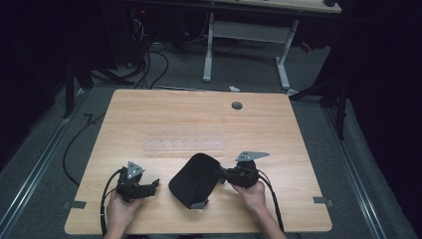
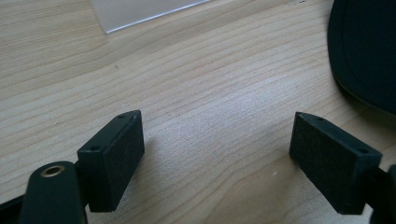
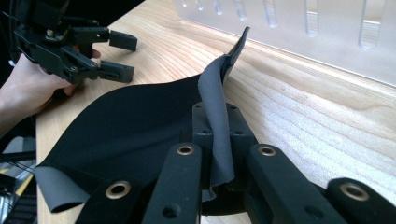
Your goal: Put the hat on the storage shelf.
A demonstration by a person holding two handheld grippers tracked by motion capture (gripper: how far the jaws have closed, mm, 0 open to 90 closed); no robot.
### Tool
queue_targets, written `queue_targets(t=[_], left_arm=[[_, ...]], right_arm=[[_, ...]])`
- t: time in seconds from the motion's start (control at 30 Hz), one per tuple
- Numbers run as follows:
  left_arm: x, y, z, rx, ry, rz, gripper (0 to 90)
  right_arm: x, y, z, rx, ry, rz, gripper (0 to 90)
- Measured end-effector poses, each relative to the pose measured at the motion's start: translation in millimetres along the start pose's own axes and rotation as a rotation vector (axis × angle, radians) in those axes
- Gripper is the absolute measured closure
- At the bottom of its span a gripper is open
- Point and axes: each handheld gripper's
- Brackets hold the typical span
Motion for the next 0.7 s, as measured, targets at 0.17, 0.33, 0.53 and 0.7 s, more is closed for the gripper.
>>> queue_targets(t=[0.17,0.33,0.53,0.7], left_arm=[[-1.3,0.1,2.4,-0.049,-0.011,-0.021,15.8],[-2.0,2.1,4.0,-0.078,-0.014,-0.024,19.5],[-2.9,3.2,5.6,-0.082,-0.017,-0.029,18.5],[-5.1,6.8,9.6,-0.115,-0.037,-0.031,18.5]], right_arm=[[0.9,6.1,-0.8,0.004,-0.010,0.021,86.5],[3.9,13.4,-4.1,0.007,0.000,0.045,86.6],[4.7,24.2,-5.8,0.004,0.011,0.071,86.7],[2.1,32.2,-2.8,-0.005,-0.003,0.087,86.7]])
Point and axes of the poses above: each handheld gripper's, and its own axes: y roughly backward along the jaws, x roughly out of its top, z roughly to its right, and after that the axes turned 15 degrees about z, right-handed
